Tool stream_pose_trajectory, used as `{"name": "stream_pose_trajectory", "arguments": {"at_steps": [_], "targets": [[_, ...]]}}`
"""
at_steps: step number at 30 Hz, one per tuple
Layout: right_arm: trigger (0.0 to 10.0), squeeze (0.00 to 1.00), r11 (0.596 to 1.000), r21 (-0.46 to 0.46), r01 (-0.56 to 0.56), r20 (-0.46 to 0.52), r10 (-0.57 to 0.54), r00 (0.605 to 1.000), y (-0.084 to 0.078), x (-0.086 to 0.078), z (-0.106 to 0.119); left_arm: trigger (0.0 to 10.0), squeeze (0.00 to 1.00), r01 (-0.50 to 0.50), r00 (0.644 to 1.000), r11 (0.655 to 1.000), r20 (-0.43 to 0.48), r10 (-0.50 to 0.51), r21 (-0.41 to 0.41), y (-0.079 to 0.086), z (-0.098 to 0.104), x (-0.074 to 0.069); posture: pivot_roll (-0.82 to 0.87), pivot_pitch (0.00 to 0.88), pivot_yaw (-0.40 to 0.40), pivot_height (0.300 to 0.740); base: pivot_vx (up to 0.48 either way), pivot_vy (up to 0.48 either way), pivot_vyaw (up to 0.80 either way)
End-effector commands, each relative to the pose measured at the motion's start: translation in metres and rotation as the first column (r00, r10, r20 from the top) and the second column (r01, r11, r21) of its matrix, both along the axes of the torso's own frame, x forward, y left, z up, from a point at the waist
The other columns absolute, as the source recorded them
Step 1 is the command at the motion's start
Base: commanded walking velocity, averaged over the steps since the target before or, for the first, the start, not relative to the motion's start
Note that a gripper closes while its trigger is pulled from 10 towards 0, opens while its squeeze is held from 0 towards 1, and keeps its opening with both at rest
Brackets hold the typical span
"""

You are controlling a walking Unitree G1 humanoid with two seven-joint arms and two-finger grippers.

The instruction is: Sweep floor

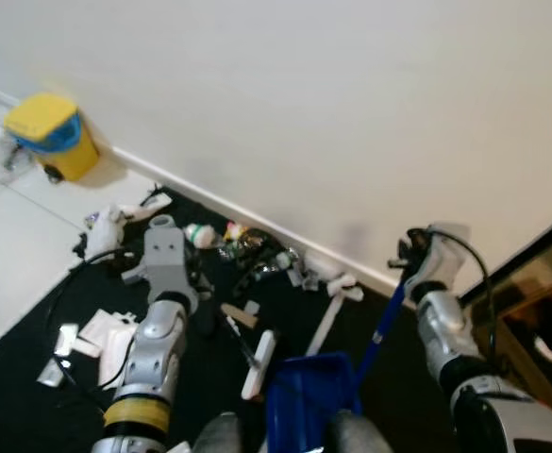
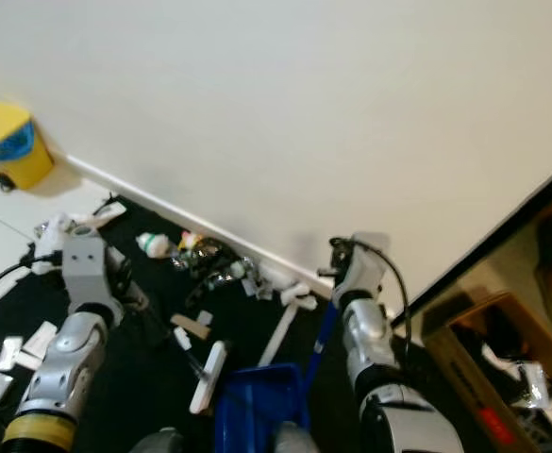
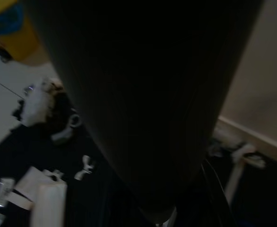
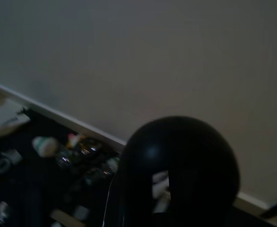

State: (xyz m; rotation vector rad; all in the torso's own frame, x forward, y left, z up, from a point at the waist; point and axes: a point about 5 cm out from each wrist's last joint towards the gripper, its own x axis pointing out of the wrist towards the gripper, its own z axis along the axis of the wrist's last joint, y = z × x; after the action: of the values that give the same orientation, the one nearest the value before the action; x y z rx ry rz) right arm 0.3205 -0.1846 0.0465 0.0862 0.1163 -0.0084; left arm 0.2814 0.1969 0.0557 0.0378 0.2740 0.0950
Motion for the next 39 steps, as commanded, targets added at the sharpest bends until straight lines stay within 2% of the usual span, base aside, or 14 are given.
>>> {"name": "stream_pose_trajectory", "arguments": {"at_steps": [1, 6, 9, 11, 15, 22, 28, 32, 36, 39], "targets": [[10.0, 0.00, 1.000, 0.021, 0.011, -0.043, -0.010, 0.999, -0.001, -0.005, -0.008, 10.0, 0.00, -0.019, 0.999, 0.996, -0.041, 0.022, 0.086, 0.012, -0.004, -0.005, 0.10, 0.072, -0.059, 0.740, 0.000, 0.480, 0.00], [10.0, 0.00, 1.000, 0.019, 0.008, -0.045, -0.007, 0.999, -0.001, -0.006, -0.010, 10.0, 0.00, -0.005, 0.999, 0.995, -0.031, 0.008, 0.099, 0.010, -0.002, -0.004, 0.11, 0.074, -0.061, 0.740, 0.000, 0.403, 0.00], [10.0, 0.00, 1.000, 0.019, 0.007, -0.048, -0.006, 0.999, 0.000, -0.007, -0.011, 10.0, 0.00, 0.005, 1.000, 0.997, -0.026, -0.003, 0.083, 0.008, -0.001, -0.004, 0.10, 0.075, -0.059, 0.740, 0.000, 0.000, 0.00], [10.0, 0.00, 1.000, 0.019, 0.009, -0.050, -0.008, 0.999, 0.000, -0.008, -0.012, 10.0, 0.00, 0.050, 0.998, 0.990, -0.051, -0.043, 0.131, 0.004, -0.002, -0.003, 0.10, 0.074, -0.058, 0.740, 0.000, 0.000, 0.00], [10.0, 0.00, 1.000, 0.020, 0.013, -0.051, -0.012, 0.999, -0.001, -0.009, -0.012, 10.0, 0.00, 0.072, 0.996, 0.984, -0.055, -0.064, 0.164, 0.000, -0.002, -0.003, 0.10, 0.072, -0.053, 0.740, 0.000, -0.480, 0.00], [10.0, 0.00, 1.000, 0.017, 0.017, -0.050, -0.017, 0.999, -0.003, -0.009, -0.012, 10.0, 0.00, 0.067, 0.997, 0.986, -0.055, -0.059, 0.154, -0.001, -0.002, -0.003, 0.10, 0.074, -0.057, 0.740, 0.000, -0.480, 0.00], [10.0, 0.00, 1.000, 0.013, 0.020, -0.045, -0.019, 0.999, -0.005, -0.008, -0.011, 10.0, 0.00, 0.031, 0.998, 0.991, -0.053, -0.024, 0.131, 0.002, -0.003, -0.003, 0.10, 0.071, -0.058, 0.740, 0.000, 0.000, 0.00], [10.0, 0.00, 0.999, 0.020, 0.039, -0.016, -0.039, 0.999, -0.010, -0.004, -0.004, 10.0, 0.00, 0.030, 0.999, 0.988, -0.040, -0.024, 0.153, 0.005, 0.001, -0.001, 0.09, 0.065, -0.058, 0.740, 0.000, 0.000, 0.00], [10.0, 0.00, 0.997, 0.035, 0.071, 0.038, -0.073, 0.997, -0.018, 0.005, 0.011, 10.0, 0.00, 0.025, 1.000, 0.980, -0.005, -0.024, 0.199, 0.012, 0.016, 0.009, 0.09, 0.060, -0.059, 0.740, 0.000, 0.000, 0.00], [10.0, 0.00, 0.995, 0.051, 0.091, 0.088, -0.095, 0.992, -0.023, 0.013, 0.024, 10.0, 0.00, 0.039, 0.999, 0.964, -0.012, -0.037, 0.263, 0.022, 0.029, 0.018, 0.08, 0.058, -0.058, 0.740, 0.000, 0.000, 0.00]]}}
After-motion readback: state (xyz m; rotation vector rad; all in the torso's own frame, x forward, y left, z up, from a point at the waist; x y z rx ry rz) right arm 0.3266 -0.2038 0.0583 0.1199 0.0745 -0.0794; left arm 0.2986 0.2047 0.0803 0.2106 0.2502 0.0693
